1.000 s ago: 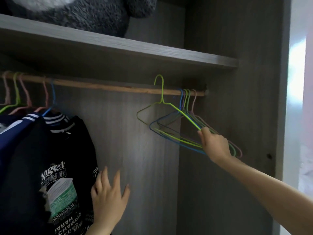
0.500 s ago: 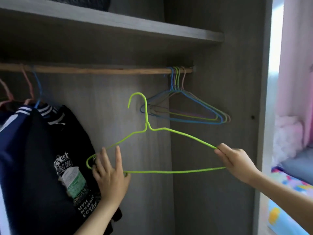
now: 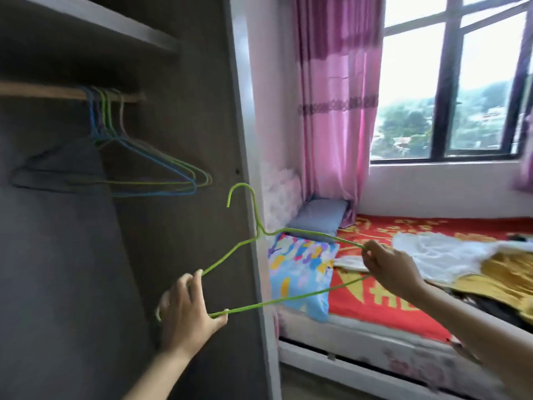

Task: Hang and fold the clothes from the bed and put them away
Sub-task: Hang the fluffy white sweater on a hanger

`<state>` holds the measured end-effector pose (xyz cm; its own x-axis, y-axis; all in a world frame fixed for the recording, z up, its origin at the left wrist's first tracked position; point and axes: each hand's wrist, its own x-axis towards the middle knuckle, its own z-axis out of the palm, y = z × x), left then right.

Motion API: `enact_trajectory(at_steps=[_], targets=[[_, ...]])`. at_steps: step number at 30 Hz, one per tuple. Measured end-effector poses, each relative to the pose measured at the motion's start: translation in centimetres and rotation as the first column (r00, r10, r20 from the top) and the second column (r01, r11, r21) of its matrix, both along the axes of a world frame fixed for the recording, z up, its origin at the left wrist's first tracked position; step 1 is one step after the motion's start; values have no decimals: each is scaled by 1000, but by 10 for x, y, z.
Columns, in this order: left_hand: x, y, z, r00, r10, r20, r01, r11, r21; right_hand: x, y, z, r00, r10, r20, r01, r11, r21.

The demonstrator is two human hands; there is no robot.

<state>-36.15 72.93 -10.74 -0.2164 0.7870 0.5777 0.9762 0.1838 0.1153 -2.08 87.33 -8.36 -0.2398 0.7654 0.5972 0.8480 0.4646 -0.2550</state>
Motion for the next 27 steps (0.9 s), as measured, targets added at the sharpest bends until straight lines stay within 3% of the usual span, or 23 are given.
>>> enact_trajectory(at_steps=[6,16,21,27], targets=[[98,64,-4,983,-182,-34,178,979,-99,115,13,-15,978,-200,-64,192,975,-113],[299,153,-68,859,-512,8,498,831,-247,320,2,-96,803,-567,-183,451,780,-433],[367,153,-132,782,-614,105,601,701,-383,384,-44,-146,583,-703,-407,353,670,-653],[423,156,-173,732,-656,180,643,579,-501,433,-104,-192,301,-786,-539,255,611,-749]])
